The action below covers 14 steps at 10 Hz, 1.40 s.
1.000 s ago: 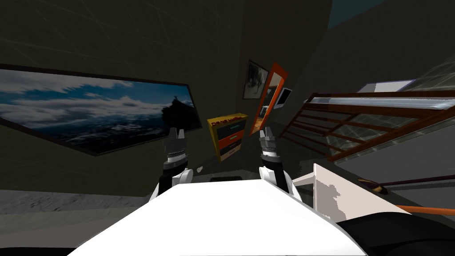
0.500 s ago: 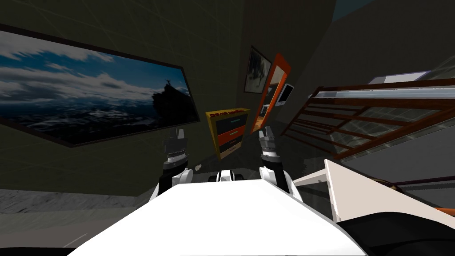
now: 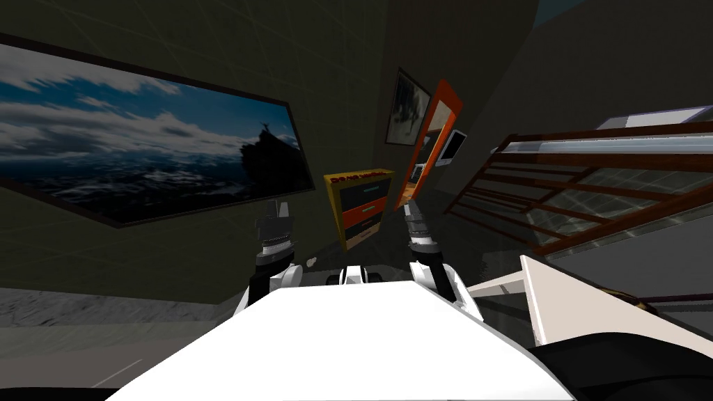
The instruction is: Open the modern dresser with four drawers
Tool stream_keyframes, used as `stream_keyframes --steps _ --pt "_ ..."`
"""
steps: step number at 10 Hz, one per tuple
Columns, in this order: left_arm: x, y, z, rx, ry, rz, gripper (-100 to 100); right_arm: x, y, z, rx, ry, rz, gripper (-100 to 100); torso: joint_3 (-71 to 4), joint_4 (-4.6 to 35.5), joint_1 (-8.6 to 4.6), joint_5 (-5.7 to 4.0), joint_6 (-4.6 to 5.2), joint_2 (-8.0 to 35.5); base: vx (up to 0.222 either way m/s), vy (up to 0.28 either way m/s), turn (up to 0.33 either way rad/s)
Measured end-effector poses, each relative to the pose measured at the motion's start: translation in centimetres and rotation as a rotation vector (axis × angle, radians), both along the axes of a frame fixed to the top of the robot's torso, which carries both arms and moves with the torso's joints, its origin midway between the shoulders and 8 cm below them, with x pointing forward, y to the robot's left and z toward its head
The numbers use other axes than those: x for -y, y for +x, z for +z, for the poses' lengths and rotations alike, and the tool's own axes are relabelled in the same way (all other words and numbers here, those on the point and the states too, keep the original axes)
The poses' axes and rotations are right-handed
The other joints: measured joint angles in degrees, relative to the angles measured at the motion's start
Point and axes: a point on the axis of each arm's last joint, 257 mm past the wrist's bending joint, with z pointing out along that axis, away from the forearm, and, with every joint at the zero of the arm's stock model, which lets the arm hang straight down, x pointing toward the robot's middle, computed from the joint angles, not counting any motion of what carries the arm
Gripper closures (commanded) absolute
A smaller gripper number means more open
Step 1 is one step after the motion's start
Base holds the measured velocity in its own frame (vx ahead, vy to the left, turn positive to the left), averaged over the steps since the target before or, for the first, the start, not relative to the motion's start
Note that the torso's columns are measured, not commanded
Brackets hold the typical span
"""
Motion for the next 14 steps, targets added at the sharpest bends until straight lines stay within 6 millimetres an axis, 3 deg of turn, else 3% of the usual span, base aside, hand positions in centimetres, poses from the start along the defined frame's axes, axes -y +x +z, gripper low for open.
stream_keyframes --steps 14 --pt "0.0 0.0 0.0 0.000 0.000 0.000 0 -2.1 2.3 -3.1 -0.026 -0.704 -0.295 -100 0.01 0.00 -0.01 0.00 0.00 0.00 0.045 0.000 0.066"
